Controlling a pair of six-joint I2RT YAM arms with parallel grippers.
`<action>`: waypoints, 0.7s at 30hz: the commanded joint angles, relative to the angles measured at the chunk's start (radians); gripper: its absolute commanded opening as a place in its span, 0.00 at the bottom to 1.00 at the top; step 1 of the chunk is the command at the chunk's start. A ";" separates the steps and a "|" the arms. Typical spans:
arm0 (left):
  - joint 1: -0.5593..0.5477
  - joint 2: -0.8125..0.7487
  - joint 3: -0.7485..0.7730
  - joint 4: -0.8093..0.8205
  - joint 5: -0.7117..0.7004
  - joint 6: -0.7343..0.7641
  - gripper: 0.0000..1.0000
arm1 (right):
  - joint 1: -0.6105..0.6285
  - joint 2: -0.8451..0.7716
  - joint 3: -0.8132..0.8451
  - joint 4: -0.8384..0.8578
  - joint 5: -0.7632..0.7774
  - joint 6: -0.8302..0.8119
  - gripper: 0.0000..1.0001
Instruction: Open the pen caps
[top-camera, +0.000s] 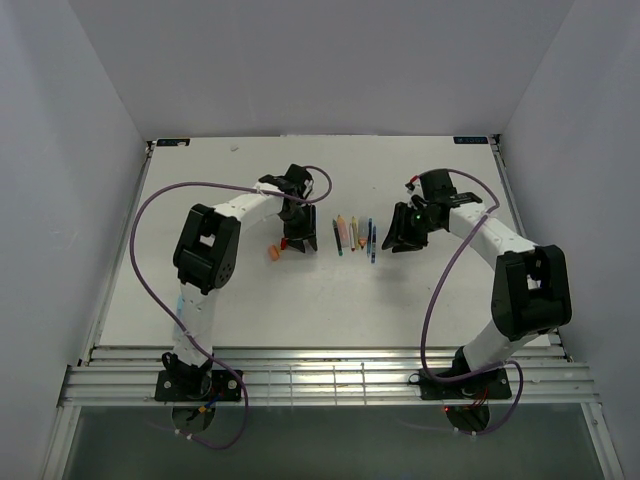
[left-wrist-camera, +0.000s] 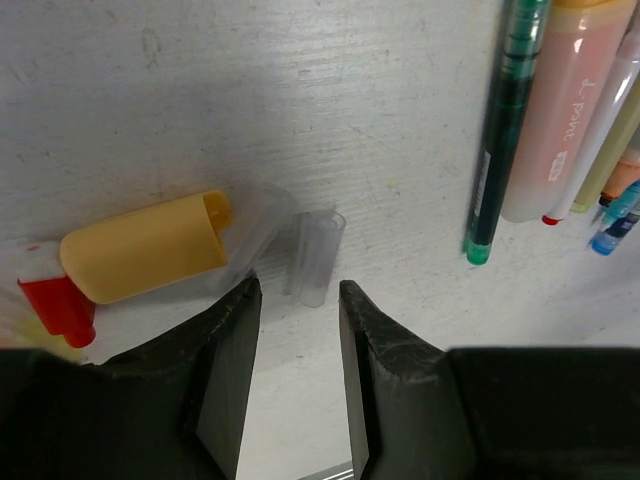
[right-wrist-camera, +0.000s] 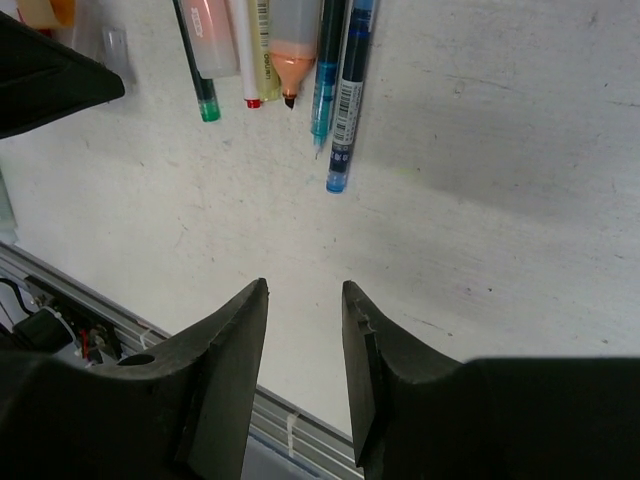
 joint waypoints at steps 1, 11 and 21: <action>-0.012 -0.084 -0.010 -0.018 -0.060 -0.004 0.48 | 0.010 -0.038 -0.018 0.010 -0.027 -0.021 0.42; -0.012 -0.321 -0.069 -0.081 -0.162 -0.079 0.56 | 0.047 -0.074 -0.066 0.022 -0.025 -0.031 0.43; 0.082 -0.696 -0.349 -0.222 -0.316 -0.249 0.98 | 0.146 -0.117 -0.117 0.063 -0.005 -0.028 0.43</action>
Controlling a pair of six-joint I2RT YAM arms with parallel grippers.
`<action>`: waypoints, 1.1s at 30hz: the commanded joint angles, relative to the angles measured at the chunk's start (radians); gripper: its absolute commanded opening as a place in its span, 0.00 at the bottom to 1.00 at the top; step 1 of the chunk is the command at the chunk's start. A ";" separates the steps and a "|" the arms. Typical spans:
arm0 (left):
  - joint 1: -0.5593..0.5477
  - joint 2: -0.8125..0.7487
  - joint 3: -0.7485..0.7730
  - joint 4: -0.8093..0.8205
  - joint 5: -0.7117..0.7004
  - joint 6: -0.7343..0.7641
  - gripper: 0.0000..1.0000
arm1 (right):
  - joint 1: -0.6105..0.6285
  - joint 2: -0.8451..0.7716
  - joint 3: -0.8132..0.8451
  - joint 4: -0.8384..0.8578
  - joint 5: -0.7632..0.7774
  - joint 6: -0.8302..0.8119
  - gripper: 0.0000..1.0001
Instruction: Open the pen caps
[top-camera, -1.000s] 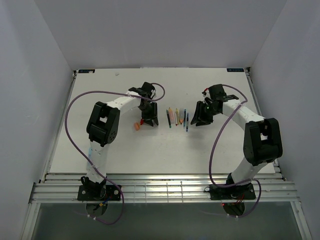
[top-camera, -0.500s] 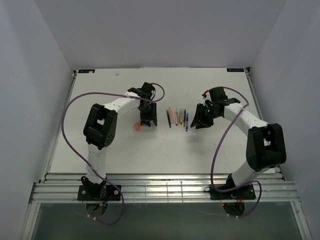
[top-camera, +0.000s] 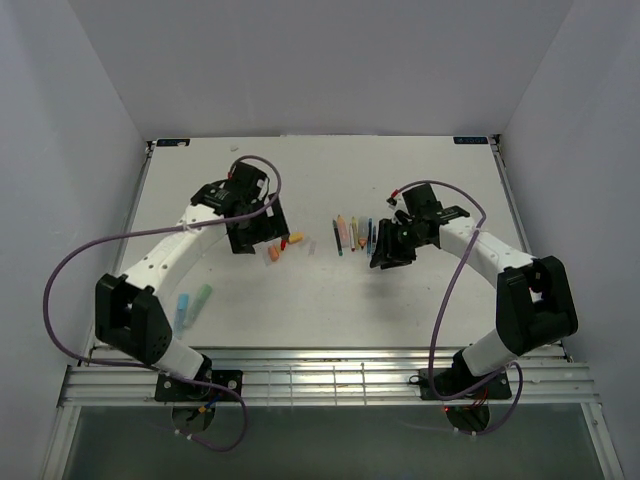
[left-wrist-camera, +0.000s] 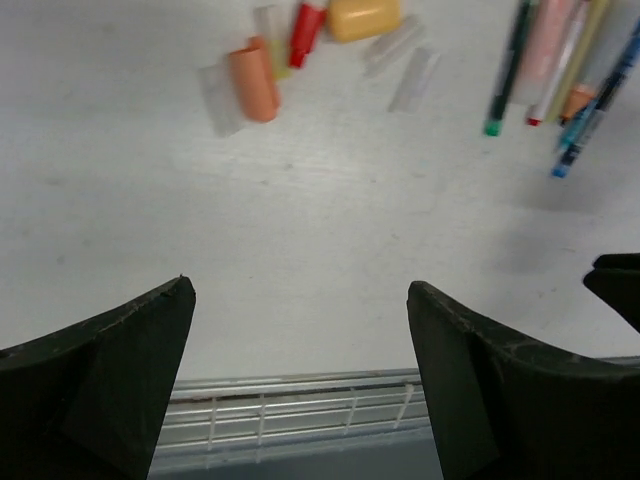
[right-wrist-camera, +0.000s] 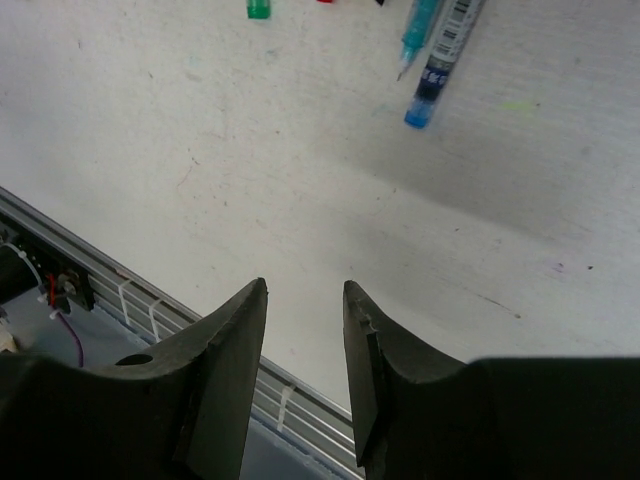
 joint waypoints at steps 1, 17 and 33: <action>0.093 -0.169 -0.169 -0.091 -0.089 -0.091 0.98 | 0.032 -0.035 -0.015 0.044 0.004 -0.016 0.43; 0.428 -0.305 -0.396 -0.244 -0.129 -0.274 0.98 | 0.064 -0.053 -0.038 0.047 -0.024 -0.047 0.43; 0.656 -0.262 -0.330 -0.380 -0.077 -0.907 0.98 | 0.068 -0.072 -0.060 0.038 -0.033 -0.060 0.43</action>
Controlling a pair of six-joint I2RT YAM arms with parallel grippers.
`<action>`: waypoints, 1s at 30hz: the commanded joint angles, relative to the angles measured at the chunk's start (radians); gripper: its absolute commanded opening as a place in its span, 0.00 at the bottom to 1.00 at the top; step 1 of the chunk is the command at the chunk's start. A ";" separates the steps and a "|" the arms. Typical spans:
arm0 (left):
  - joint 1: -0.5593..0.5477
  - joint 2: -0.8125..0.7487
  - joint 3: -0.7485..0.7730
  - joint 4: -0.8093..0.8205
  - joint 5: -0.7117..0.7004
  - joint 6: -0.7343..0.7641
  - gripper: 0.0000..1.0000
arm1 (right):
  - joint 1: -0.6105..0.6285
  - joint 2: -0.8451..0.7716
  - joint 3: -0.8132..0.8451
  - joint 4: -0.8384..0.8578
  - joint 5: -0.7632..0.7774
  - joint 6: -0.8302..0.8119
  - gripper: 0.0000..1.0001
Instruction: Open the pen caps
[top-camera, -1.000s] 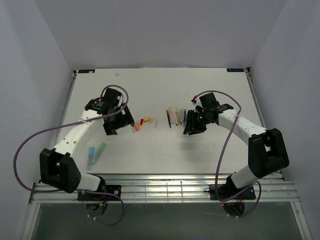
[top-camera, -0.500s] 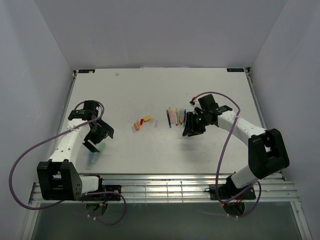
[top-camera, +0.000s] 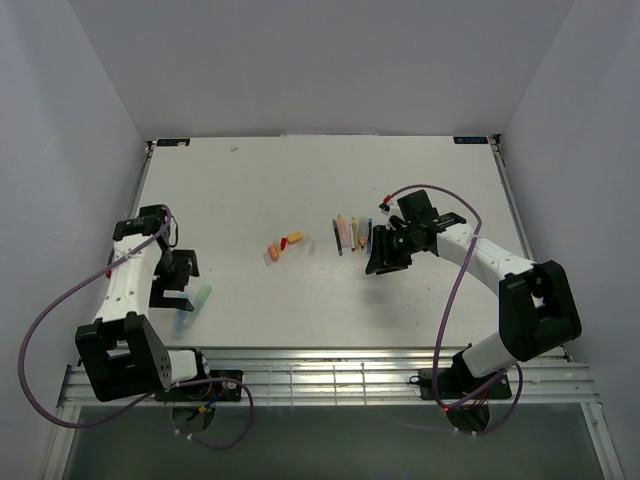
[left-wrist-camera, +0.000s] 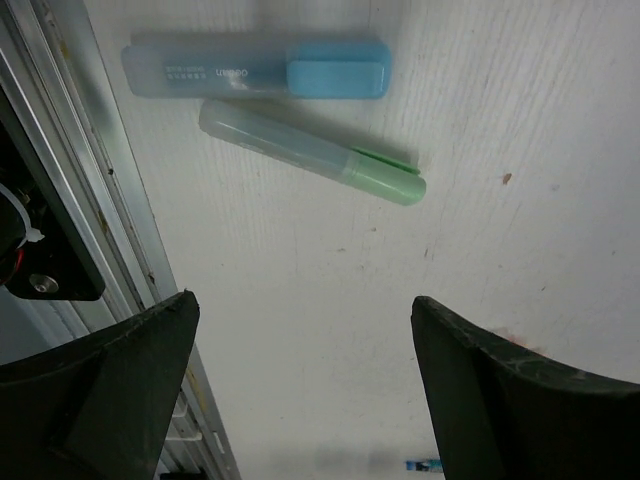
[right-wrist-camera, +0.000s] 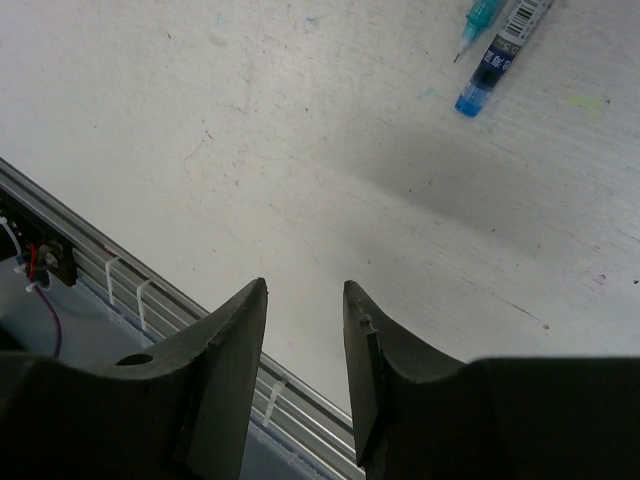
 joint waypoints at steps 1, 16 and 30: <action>0.024 0.027 0.035 0.000 0.033 -0.251 0.98 | 0.006 -0.037 -0.007 -0.004 -0.012 -0.024 0.43; 0.077 0.061 -0.144 0.164 0.066 -0.482 0.97 | 0.006 -0.037 -0.017 -0.012 -0.004 -0.037 0.43; 0.077 0.128 -0.173 0.227 0.067 -0.604 0.94 | 0.006 -0.038 -0.040 -0.019 0.011 -0.043 0.43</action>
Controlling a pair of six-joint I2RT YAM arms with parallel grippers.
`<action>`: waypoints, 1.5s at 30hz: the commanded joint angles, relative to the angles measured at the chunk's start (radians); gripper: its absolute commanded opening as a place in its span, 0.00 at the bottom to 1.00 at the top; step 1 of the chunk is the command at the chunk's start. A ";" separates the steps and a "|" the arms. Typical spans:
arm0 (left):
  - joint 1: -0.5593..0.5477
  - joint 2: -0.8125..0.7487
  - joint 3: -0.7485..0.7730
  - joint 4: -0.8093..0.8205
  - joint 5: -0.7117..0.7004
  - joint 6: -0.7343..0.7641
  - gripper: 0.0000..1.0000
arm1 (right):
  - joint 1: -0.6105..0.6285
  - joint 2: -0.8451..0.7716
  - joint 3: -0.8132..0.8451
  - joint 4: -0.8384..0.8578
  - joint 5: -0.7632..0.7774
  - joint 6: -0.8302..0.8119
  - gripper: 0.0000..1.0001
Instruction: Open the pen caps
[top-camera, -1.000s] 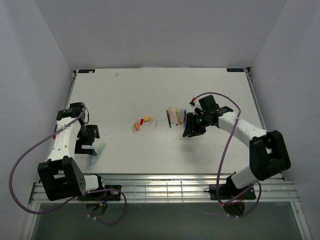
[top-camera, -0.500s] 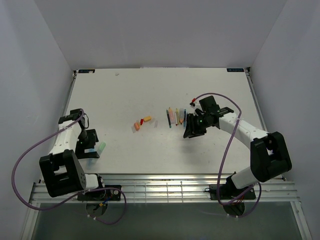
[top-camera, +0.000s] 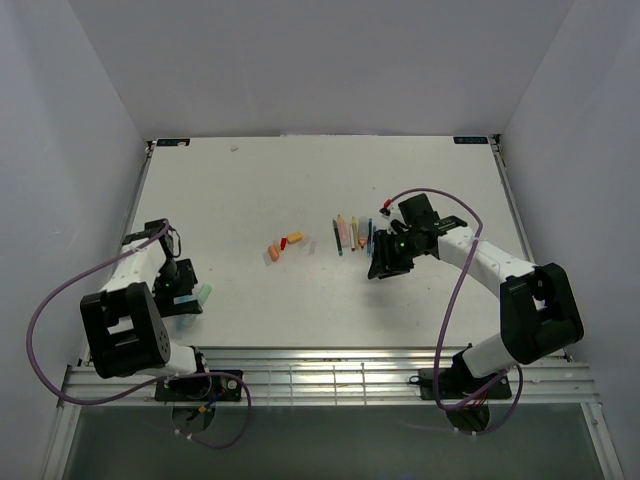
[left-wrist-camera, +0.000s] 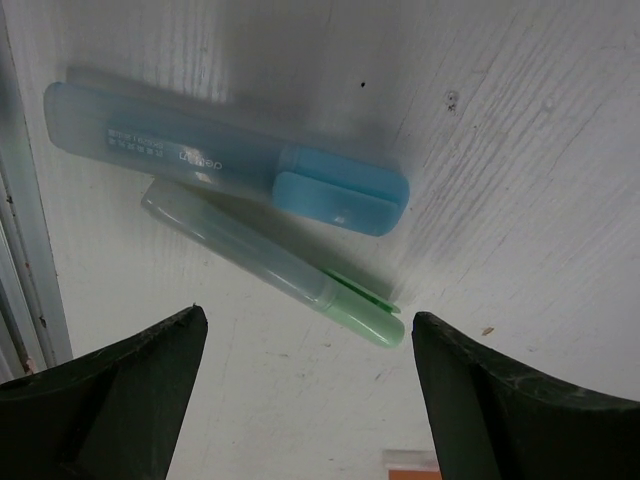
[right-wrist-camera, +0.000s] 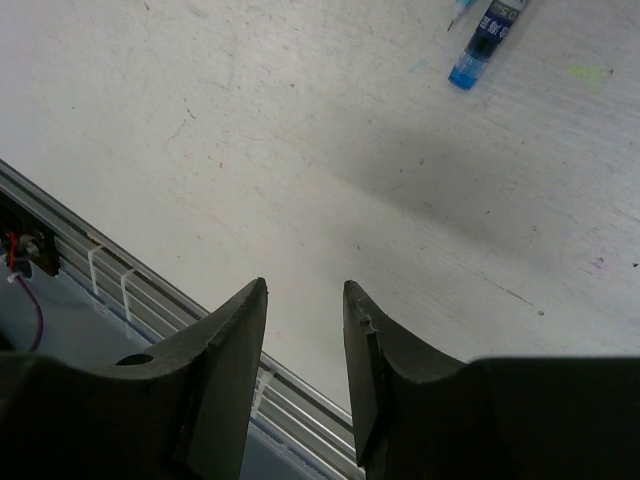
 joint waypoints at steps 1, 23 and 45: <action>0.003 0.003 0.001 -0.006 0.049 -0.368 0.94 | 0.006 -0.020 -0.014 -0.014 0.007 -0.019 0.43; 0.003 0.072 -0.008 -0.006 0.055 -0.469 0.80 | 0.006 -0.017 0.004 -0.025 0.022 -0.022 0.43; -0.003 0.103 -0.036 0.020 0.077 -0.432 0.57 | 0.005 -0.042 -0.006 -0.026 0.034 -0.025 0.43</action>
